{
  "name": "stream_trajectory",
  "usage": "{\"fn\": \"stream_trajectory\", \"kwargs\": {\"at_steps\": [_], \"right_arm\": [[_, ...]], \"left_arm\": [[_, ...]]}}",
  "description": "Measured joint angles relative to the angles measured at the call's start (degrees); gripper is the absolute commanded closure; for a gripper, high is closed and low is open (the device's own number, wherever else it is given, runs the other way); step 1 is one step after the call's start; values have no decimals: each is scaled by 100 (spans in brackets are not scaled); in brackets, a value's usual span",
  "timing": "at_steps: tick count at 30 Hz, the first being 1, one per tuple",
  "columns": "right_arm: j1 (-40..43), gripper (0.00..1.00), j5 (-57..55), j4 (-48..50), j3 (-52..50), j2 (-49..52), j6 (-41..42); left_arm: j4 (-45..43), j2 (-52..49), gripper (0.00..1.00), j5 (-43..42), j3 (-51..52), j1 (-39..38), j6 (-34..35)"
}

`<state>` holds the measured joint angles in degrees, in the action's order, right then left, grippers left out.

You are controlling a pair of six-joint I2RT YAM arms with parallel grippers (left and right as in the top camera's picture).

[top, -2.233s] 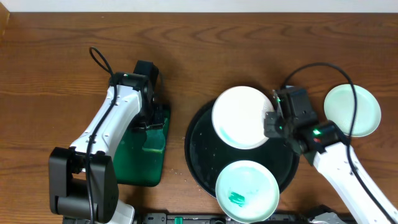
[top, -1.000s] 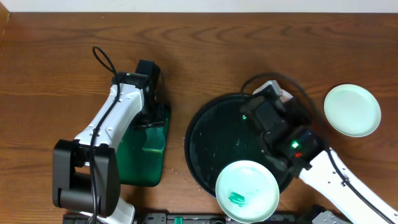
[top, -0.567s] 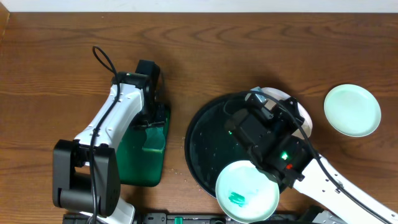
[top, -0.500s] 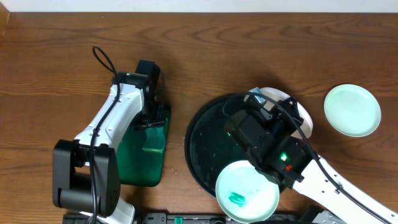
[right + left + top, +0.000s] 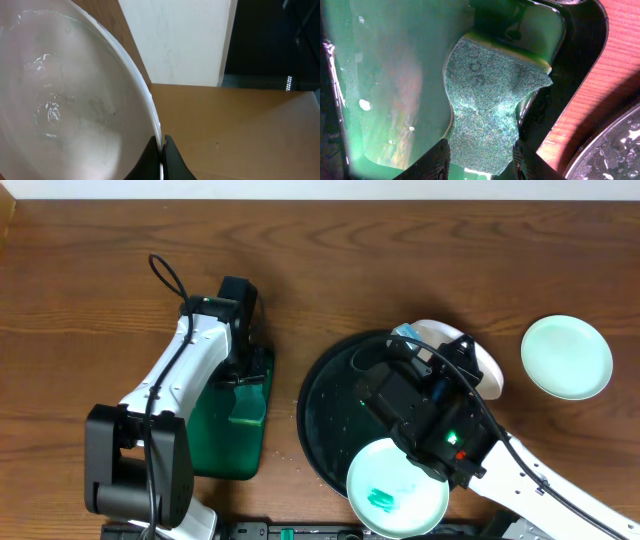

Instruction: Clean dirty plates on tray and stack at the side

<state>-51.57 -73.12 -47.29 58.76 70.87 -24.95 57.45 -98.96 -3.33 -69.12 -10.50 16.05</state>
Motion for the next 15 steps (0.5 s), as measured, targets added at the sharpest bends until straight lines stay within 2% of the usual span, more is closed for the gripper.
{"fn": "stream_trajectory", "kwargs": {"at_steps": [9,15], "right_arm": [[-26,99,-22,116,0,0,-4],[-26,99,-22,151,0,0,-4]], "left_arm": [[-31,-33,58,0,0,0,-72],[-168,-450,62,-42,2,0,-136]]}}
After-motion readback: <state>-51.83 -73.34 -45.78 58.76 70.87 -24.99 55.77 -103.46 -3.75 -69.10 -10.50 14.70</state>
